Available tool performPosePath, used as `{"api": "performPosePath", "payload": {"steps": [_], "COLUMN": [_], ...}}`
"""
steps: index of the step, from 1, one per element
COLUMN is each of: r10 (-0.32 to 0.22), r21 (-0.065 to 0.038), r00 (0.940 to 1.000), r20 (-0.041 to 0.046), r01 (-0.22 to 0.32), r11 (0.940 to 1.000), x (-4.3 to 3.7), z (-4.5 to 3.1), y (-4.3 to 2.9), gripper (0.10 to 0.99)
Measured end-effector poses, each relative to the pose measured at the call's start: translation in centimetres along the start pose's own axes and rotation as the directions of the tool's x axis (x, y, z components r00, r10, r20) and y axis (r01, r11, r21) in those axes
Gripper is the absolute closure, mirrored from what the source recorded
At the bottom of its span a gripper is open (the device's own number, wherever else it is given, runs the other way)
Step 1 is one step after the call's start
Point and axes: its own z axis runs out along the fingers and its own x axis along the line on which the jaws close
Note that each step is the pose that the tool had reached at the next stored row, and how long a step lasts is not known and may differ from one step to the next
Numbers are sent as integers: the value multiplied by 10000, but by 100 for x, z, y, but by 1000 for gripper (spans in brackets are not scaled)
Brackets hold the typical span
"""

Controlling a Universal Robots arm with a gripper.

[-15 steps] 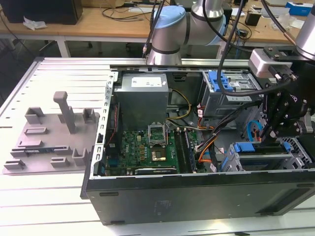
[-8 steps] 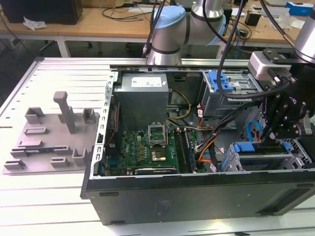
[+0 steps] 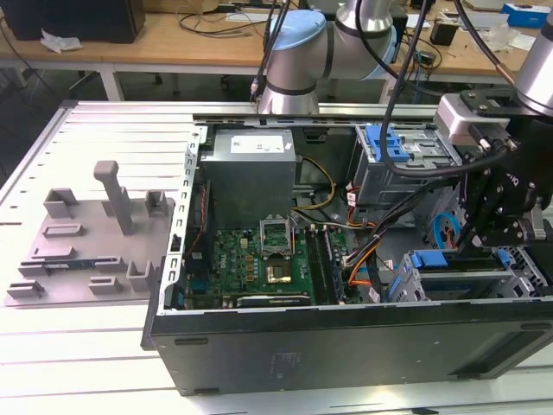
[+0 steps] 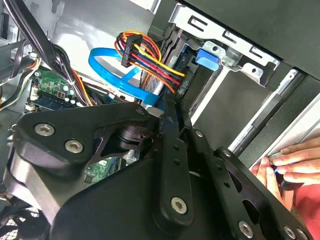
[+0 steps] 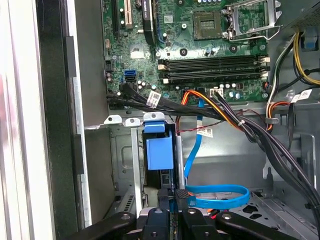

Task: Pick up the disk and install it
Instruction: 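Insert the second disk wire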

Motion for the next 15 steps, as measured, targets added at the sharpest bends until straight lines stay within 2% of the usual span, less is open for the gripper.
{"api": "performPosePath", "payload": {"steps": [9, 10, 11, 13, 15], "r10": [-27, -27, -27, -26, -27], "r21": [0, 1, 1, 3, 6], "r00": [10000, 10000, 10000, 10000, 10000], "r20": [11, 16, 12, -25, -60], "r01": [27, 27, 27, 26, 27], "r11": [10000, 10000, 10000, 10000, 10000], "x": [16, 16, 18, 16, 8], "z": [31, 24, -24, -184, -272], "y": [0, 0, -1, -2, -3], "gripper": [925, 847, 847, 847, 847]}}
